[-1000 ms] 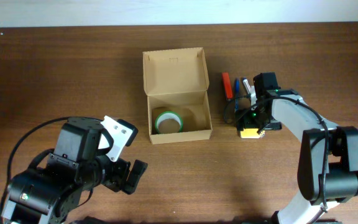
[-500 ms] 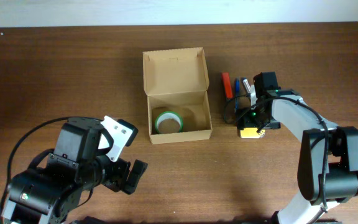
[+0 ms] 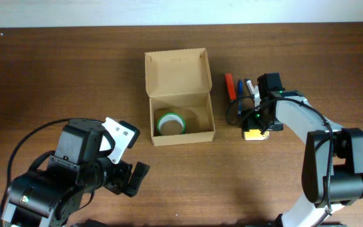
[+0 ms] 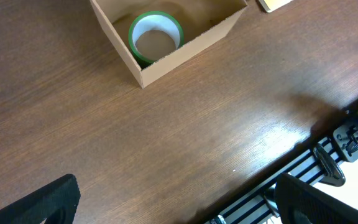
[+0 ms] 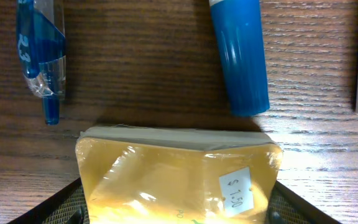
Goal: Pack container
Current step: 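Lower the right gripper onto the yellow sticky-note pad and grasp it, then carry the sticky-note pad with the right gripper into the box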
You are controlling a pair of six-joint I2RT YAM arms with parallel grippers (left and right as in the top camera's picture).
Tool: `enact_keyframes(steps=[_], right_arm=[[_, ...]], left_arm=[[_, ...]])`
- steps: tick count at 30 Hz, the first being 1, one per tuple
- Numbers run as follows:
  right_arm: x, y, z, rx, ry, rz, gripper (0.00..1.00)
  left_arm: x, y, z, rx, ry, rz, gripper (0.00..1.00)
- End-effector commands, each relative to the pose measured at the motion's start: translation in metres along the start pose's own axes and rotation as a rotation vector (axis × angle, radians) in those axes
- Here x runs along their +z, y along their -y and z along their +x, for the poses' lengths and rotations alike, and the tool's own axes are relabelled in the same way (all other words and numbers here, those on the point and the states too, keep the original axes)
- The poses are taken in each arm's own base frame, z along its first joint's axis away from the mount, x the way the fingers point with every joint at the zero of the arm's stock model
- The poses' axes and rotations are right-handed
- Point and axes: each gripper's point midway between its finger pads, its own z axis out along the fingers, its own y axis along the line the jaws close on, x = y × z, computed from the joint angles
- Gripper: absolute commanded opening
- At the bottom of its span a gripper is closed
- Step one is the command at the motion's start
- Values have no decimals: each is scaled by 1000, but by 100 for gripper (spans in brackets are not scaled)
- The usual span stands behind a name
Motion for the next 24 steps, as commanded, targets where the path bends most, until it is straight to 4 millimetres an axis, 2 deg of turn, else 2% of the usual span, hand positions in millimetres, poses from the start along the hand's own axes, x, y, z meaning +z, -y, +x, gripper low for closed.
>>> enact_keyframes(steps=[1, 6, 11, 17, 24], right_arm=[[16, -4, 16, 10, -73, -33, 77], [5, -5, 9, 10, -76, -36, 76], [-19, -6, -7, 10, -79, -36, 76], [-58, -13, -29, 10, -65, -66, 72], [-115, -28, -60, -6, 7, -119, 72]], left_arm=[[-2, 2, -1, 19, 11, 12, 100], [-2, 2, -1, 19, 11, 13, 100], [-2, 2, -1, 20, 11, 12, 100], [-2, 2, -1, 19, 11, 13, 100], [-2, 2, -1, 20, 11, 12, 100]])
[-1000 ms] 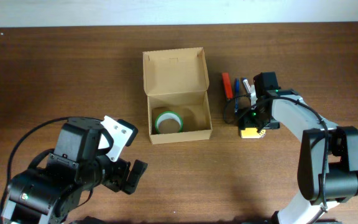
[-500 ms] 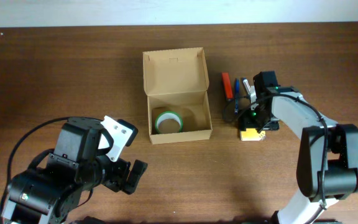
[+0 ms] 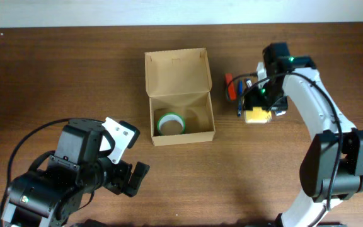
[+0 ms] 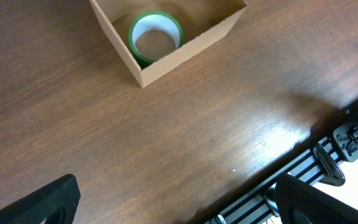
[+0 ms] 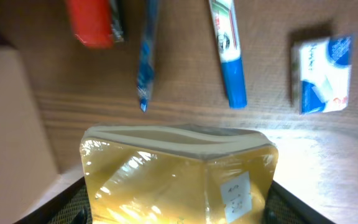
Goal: Pack container
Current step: 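Carry the sticky-note pad with the right gripper into the box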
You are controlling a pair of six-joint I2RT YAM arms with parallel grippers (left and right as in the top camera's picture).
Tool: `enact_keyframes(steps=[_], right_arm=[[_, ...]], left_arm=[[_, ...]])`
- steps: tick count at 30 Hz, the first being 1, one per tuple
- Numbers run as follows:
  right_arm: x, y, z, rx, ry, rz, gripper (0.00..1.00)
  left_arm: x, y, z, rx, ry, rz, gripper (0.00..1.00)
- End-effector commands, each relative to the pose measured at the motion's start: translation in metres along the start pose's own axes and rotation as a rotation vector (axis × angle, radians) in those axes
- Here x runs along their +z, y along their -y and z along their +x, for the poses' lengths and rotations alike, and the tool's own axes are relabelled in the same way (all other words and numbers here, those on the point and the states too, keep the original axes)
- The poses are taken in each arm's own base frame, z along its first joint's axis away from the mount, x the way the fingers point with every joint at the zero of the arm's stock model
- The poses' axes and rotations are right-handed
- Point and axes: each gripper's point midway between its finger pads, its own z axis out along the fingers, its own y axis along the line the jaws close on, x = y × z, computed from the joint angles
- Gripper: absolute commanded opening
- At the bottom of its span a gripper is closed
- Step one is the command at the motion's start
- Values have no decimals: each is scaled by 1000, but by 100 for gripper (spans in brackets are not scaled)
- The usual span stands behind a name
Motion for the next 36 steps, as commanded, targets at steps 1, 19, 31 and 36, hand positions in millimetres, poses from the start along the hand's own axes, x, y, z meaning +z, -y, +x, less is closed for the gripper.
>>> enact_keyframes(steps=[1, 19, 31, 36], right_arm=[[-29, -17, -19, -26, 69, -44, 72], [-70, -167, 0, -270, 151, -125, 72], [-38, -215, 7, -255, 133, -144, 71], [-14, -212, 7, -213, 94, -93, 69]], left_arm=[[-2, 2, -1, 19, 11, 12, 100], [-2, 2, -1, 20, 11, 12, 100], [-2, 2, -1, 19, 11, 12, 99], [-2, 2, -1, 20, 11, 13, 100]])
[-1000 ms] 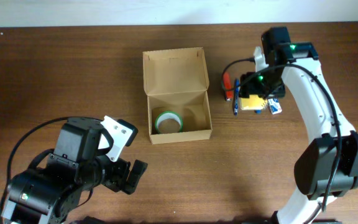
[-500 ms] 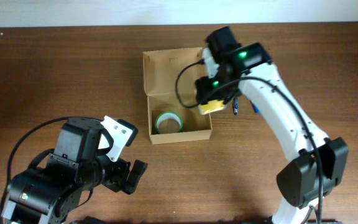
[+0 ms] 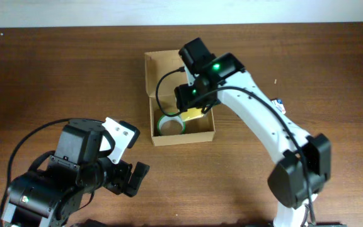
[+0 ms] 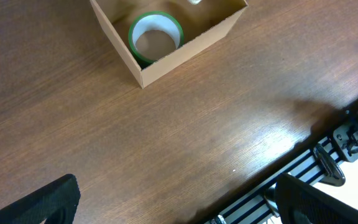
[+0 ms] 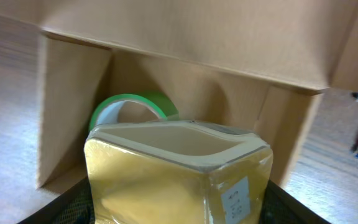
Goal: Pack container
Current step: 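Carry the sticky-note pad with the right gripper into the box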
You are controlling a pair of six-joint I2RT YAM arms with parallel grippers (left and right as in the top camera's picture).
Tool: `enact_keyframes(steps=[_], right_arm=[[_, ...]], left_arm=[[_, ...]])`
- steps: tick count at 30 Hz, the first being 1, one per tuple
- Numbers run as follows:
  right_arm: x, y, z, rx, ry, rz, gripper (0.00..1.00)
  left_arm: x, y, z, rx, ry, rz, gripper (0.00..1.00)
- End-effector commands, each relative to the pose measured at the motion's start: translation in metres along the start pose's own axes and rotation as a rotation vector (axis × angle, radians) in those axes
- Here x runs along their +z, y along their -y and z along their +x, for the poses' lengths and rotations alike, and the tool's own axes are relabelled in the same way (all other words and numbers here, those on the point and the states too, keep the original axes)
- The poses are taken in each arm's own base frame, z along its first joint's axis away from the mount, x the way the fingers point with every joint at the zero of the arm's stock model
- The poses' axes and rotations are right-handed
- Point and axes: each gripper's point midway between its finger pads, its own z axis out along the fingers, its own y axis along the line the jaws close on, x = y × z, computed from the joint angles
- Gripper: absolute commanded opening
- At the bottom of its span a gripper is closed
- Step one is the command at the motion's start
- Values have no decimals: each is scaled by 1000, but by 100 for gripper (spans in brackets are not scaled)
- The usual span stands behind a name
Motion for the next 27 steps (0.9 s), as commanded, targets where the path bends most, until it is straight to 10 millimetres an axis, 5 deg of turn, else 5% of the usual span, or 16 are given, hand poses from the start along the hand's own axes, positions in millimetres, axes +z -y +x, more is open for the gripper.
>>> enact_keyframes(steps=[1, 8, 27], right_arm=[[15, 2, -1, 53, -19, 35, 68], [36, 13, 3, 95, -53, 95, 65], [53, 31, 14, 145, -71, 176, 65]], left_arm=[[-2, 2, -1, 20, 11, 13, 100], [-2, 2, -1, 20, 11, 13, 99], [-2, 2, -1, 19, 11, 12, 100]])
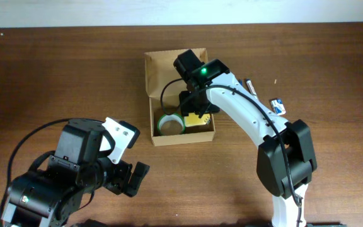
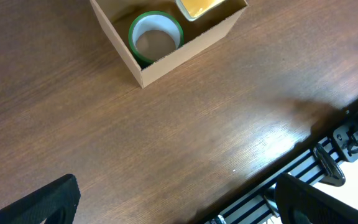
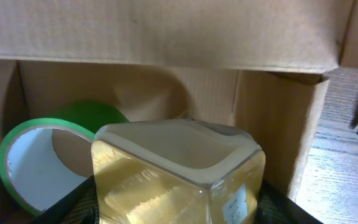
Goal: Pack container
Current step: 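Carry the sticky-note pad with the right gripper into the box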
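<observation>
An open cardboard box (image 1: pixel 151 113) stands mid-table with its lid folded back. Inside, on the left, lies a green tape roll (image 1: pixel 169 123) (image 3: pixel 36 158) (image 2: pixel 155 36). My right gripper (image 1: pixel 197 112) reaches down into the box's right half, shut on a yellow shrink-wrapped pad (image 3: pixel 176 174) (image 1: pixel 200 118) (image 2: pixel 199 6) with a price sticker. My left gripper (image 2: pixel 176 202) hovers open over bare table near the front edge, holding nothing, well short of the box (image 2: pixel 185 42).
Right of the box lie pens (image 1: pixel 249 84) and a small blue-and-white packet (image 1: pixel 277 106). The left arm's bulk (image 1: pixel 74 173) fills the near left of the table. The table's front edge and a metal frame (image 2: pixel 328 162) show in the left wrist view.
My right gripper with the yellow pad has gone lower into the box's right half, beside the tape roll. The left arm has not moved.
My right gripper was shut on the yellow pad on the table right of the box, among the pens. Then it held the pad lifted there, then over the open box, and now down inside it beside the tape roll. The left arm stayed still throughout.
</observation>
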You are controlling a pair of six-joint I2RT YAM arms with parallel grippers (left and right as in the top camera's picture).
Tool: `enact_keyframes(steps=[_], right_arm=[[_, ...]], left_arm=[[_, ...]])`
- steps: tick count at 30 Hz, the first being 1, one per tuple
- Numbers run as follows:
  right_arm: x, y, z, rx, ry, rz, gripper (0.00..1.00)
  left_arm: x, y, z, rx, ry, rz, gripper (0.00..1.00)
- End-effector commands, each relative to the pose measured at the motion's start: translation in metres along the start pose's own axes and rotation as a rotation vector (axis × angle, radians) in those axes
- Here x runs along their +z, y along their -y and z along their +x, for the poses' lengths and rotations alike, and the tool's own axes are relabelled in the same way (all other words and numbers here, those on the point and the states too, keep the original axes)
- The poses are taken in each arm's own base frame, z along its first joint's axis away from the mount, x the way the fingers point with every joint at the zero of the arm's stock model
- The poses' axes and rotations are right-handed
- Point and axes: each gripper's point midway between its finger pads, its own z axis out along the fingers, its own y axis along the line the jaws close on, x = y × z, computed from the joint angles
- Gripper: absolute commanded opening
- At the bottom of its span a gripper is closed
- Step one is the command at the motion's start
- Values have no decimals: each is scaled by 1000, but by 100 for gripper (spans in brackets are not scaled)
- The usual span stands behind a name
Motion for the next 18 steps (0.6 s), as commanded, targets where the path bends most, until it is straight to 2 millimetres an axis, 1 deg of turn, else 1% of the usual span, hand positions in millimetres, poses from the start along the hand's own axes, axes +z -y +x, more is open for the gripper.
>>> enact_keyframes(steps=[1, 10, 18], right_arm=[[5, 1, 1, 6, 1, 23, 65], [5, 5, 10, 5, -37, 38, 65], [5, 3, 12, 5, -47, 25, 65]], left_arm=[[-2, 2, -1, 20, 11, 13, 99], [-2, 2, -1, 19, 11, 12, 100], [-2, 2, -1, 20, 11, 13, 99]])
